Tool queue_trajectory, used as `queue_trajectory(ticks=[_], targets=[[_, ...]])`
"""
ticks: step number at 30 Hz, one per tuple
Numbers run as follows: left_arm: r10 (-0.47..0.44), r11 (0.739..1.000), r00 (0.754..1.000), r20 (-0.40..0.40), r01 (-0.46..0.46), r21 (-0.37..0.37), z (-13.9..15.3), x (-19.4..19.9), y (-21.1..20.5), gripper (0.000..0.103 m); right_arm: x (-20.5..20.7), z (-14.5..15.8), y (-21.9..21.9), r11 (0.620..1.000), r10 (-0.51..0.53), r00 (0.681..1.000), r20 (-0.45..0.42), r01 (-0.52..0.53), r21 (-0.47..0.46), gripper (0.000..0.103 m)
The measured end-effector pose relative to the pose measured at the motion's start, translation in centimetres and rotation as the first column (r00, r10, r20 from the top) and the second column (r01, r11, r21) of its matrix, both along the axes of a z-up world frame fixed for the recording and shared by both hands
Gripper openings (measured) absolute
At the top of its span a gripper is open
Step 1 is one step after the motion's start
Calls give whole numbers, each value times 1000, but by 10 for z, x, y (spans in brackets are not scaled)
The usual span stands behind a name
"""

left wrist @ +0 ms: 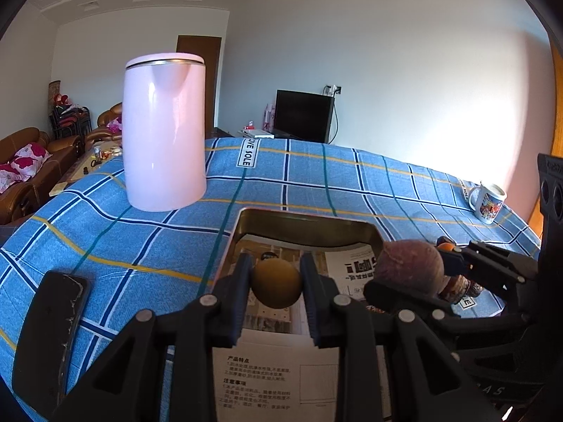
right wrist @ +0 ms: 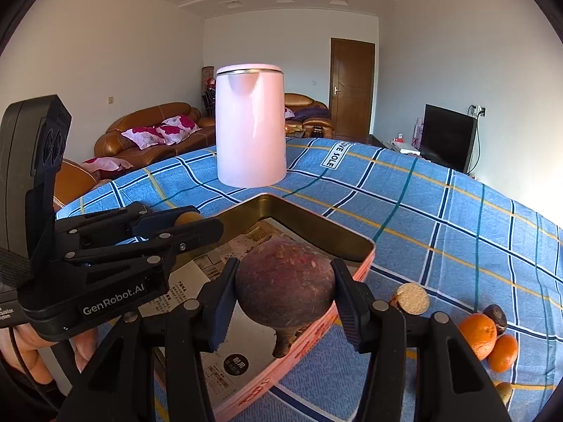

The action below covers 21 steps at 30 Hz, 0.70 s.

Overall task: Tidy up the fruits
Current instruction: 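Carry both items over the tin box and open both tools to drop them, then grasp the cut brown coconut piece with left tool while right tool grasps an orange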

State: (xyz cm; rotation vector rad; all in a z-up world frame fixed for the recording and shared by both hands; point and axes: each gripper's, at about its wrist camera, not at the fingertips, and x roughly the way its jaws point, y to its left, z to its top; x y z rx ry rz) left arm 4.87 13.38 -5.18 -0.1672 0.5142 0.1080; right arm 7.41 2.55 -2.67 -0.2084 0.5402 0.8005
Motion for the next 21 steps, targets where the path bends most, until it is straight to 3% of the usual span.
queue_trajectory(ticks=[14,16,17,19,21], targets=[[13,1000,999,-46,-13,0,-4,7,2,30,6,-16,23,992,46,995,-86,-56,-115,54],[16,1000,999,-40,-16,-2,-4,6,1,30,7,-16,22,993,53,994,-91,-63,-102,61],[14,1000,999,-37,-14,-7,-3,5,1,32,6,-15,20,994,50,995,-85,-58,-92,67],[21,1000,1000,-21,-22,-10,1,0,-1,43,4,-12,14,995,49,996,-76,-55,-78,68],[30,1000,1000,8,-29,-11,7,-7,-5,60,1,-9,6,997,41,997,-62,-45,-66,68]])
